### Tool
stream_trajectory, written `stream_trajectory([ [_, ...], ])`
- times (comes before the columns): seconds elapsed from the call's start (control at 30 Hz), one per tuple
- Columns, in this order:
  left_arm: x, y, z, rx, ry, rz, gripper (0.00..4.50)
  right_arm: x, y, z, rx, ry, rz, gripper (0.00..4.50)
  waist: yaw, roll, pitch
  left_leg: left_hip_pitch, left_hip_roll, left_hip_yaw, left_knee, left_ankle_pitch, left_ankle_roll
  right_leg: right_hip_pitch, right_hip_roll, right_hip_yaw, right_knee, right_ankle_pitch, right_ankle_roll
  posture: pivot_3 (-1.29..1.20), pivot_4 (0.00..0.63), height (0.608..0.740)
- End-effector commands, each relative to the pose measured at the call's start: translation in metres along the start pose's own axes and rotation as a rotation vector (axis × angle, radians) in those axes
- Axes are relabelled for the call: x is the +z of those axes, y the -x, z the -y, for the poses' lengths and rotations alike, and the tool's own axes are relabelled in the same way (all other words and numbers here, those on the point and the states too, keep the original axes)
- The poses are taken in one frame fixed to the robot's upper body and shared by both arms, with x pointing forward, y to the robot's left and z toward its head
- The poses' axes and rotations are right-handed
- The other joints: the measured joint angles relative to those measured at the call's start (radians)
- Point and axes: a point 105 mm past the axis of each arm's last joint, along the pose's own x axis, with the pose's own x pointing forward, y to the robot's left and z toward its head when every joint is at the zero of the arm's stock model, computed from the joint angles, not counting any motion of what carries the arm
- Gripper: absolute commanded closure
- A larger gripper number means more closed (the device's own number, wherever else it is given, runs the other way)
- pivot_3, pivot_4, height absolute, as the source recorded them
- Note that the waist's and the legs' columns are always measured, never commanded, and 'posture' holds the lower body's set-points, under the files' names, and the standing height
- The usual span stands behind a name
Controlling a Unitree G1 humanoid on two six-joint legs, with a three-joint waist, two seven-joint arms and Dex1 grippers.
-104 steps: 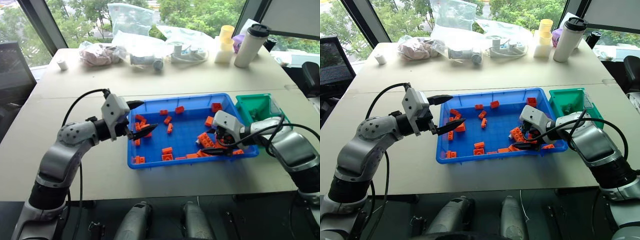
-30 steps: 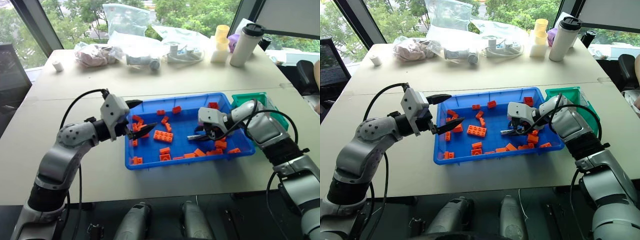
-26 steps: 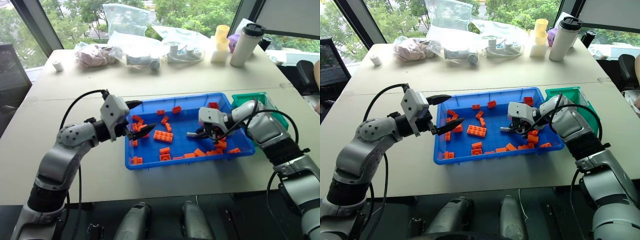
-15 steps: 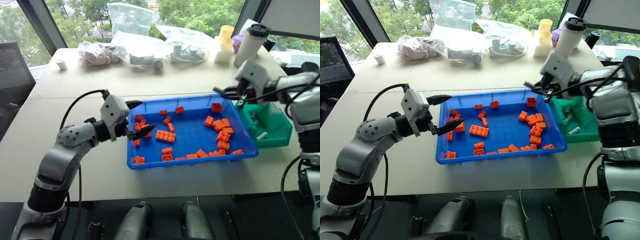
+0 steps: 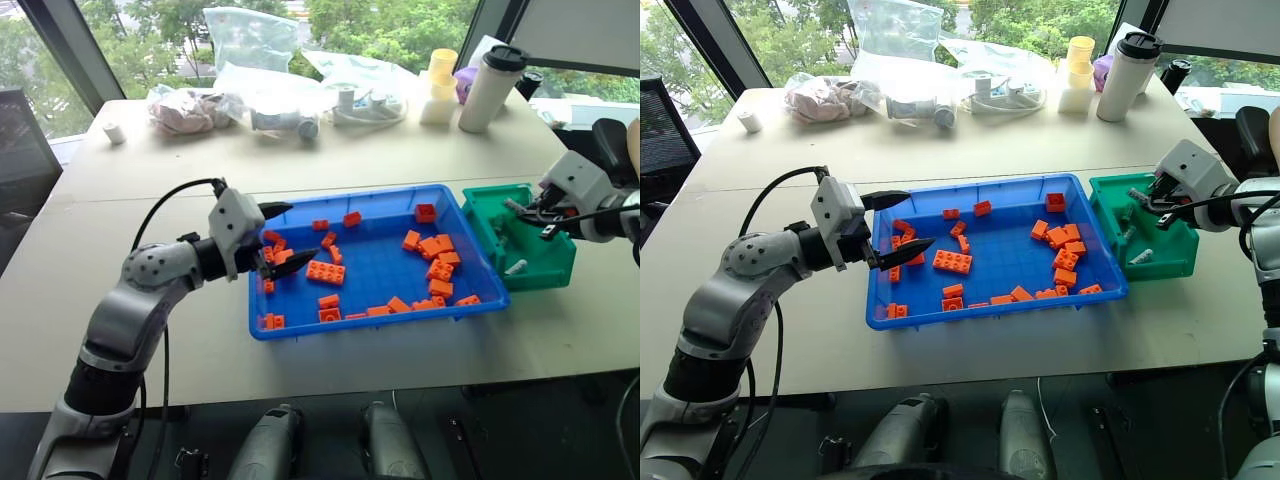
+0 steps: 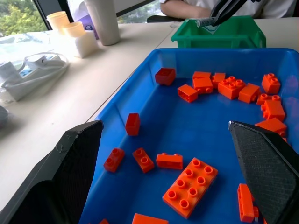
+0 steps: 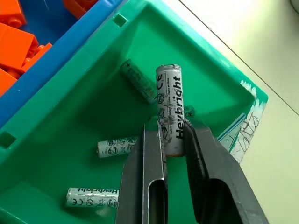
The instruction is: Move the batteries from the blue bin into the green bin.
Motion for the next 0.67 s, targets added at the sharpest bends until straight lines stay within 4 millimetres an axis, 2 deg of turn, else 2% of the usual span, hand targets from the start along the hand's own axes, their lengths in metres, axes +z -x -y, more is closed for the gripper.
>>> stream_trajectory([
  [0.03, 0.009, 0.001, -0.002, -0.005, -0.043, 0.022, 0.00, 0.011, 0.014, 0.009, -0.043, 0.005, 0.051, 1.93, 0.000, 0.000, 0.000, 0.000, 0.000, 0.000, 0.000, 0.000, 0.000, 0.000, 0.000, 0.000, 0.000, 0.000, 0.000, 0.00, 0.150, 0.740],
  [0.13, 0.009, 0.002, -0.002, -0.008, -0.043, 0.021, 0.00, 0.014, 0.017, 0.008, -0.049, 0.017, 0.054, 0.33, 0.000, 0.000, 0.000, 0.000, 0.000, 0.000, 0.000, 0.000, 0.000, 0.000, 0.000, 0.000, 0.000, 0.000, 0.000, 0.00, 0.150, 0.740],
  [0.17, 0.009, 0.002, -0.002, -0.008, -0.043, 0.021, 0.00, 0.014, 0.017, 0.009, -0.055, 0.021, 0.053, 0.05, 0.000, 0.000, 0.000, 0.000, 0.000, 0.000, 0.000, 0.000, 0.000, 0.000, 0.000, 0.000, 0.000, 0.000, 0.000, 0.00, 0.150, 0.740],
  [0.27, 0.010, 0.003, -0.003, -0.010, -0.043, 0.022, 0.00, 0.032, 0.027, 0.009, -0.054, 0.017, 0.124, 0.05, 0.000, 0.000, 0.000, 0.000, 0.000, 0.000, 0.000, 0.000, 0.000, 0.000, 0.000, 0.000, 0.000, 0.000, 0.000, 0.00, 0.150, 0.740],
  [0.37, 0.011, 0.005, -0.004, -0.011, -0.043, 0.021, 0.00, 0.047, 0.033, 0.001, -0.013, 0.026, 0.183, 0.05, 0.000, 0.000, 0.000, 0.000, 0.000, 0.000, 0.000, 0.000, 0.000, 0.000, 0.000, 0.000, 0.000, 0.000, 0.000, 0.00, 0.150, 0.740],
  [0.5, 0.012, 0.006, -0.004, -0.014, -0.041, 0.019, 0.00, 0.070, 0.039, -0.036, 0.150, 0.062, 0.290, 0.05, 0.000, 0.000, 0.000, 0.000, 0.000, -0.001, 0.000, 0.000, 0.000, 0.000, 0.000, 0.000, 0.000, 0.000, 0.000, 0.00, 0.150, 0.740],
  [0.67, 0.012, 0.008, -0.002, -0.026, -0.031, 0.016, 0.00, 0.073, 0.035, -0.074, 0.280, 0.080, 0.313, 0.05, 0.004, 0.000, 0.000, 0.000, 0.000, -0.001, 0.001, -0.002, 0.003, 0.001, 0.000, -0.001, 0.000, 0.000, 0.000, 0.00, 0.150, 0.740],
])
